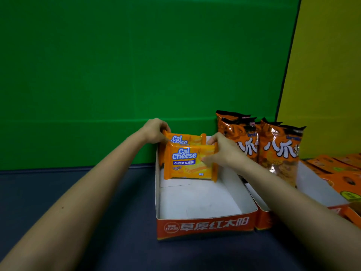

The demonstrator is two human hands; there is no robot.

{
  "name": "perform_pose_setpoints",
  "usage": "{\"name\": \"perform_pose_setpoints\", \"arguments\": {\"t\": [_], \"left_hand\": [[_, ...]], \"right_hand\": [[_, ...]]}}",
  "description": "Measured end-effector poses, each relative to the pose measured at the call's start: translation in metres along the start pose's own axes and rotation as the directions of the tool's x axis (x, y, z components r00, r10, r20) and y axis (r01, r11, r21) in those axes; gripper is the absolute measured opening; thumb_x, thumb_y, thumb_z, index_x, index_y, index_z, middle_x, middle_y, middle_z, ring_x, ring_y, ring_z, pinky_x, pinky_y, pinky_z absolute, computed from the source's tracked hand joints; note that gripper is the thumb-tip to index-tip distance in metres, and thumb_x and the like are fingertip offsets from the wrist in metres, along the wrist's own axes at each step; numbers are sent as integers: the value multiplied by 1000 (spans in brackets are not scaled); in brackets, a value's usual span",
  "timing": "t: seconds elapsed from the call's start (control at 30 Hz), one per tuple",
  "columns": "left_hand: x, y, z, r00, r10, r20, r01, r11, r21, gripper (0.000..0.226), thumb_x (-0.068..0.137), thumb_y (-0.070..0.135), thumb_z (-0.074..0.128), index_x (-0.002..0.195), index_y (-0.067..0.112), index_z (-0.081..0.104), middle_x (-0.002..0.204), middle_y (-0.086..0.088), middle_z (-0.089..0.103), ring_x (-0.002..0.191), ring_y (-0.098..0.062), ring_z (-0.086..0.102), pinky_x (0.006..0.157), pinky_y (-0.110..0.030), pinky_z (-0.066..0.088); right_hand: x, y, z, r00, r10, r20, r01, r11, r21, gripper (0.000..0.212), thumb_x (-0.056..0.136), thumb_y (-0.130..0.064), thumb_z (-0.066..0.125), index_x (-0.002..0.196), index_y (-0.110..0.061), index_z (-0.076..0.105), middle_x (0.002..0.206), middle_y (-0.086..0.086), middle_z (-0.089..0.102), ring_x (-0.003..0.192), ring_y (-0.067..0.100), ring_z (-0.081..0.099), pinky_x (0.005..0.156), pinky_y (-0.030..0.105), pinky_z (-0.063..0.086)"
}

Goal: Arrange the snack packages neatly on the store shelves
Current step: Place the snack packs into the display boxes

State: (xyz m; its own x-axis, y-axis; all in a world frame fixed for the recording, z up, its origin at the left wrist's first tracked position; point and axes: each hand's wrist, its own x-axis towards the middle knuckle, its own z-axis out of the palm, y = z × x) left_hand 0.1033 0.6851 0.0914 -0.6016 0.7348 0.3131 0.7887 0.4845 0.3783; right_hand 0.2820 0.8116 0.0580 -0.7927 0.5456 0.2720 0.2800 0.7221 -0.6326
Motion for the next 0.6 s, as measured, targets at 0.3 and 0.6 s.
{"name": "perform_pose_setpoints", "arguments": {"t": [0.3, 0.6], "left_hand": [[-9, -1, -2, 997, 73, 8, -73, 997, 30, 31, 78, -3, 63, 109, -2, 68, 111, -16, 69, 104, -26, 65, 87, -22, 45], [-22, -5, -6, 971, 55, -232, -64, 997, -32, 27, 87, -2, 54, 111, -1, 66, 115, -15, 68, 108, -25, 62, 90, -18, 40]], "right_hand": [[11, -7, 8, 980, -198, -6, 185, 930, -319, 43, 82, -25, 69, 117, -12, 49, 121, 7, 56, 110, 24, 52, 77, 25, 31], [16, -9, 13, 958, -283, 45, 272, 846, -458, 44, 86, -28, 63, 124, -13, 47, 123, 9, 52, 112, 28, 53, 90, 37, 42]]}}
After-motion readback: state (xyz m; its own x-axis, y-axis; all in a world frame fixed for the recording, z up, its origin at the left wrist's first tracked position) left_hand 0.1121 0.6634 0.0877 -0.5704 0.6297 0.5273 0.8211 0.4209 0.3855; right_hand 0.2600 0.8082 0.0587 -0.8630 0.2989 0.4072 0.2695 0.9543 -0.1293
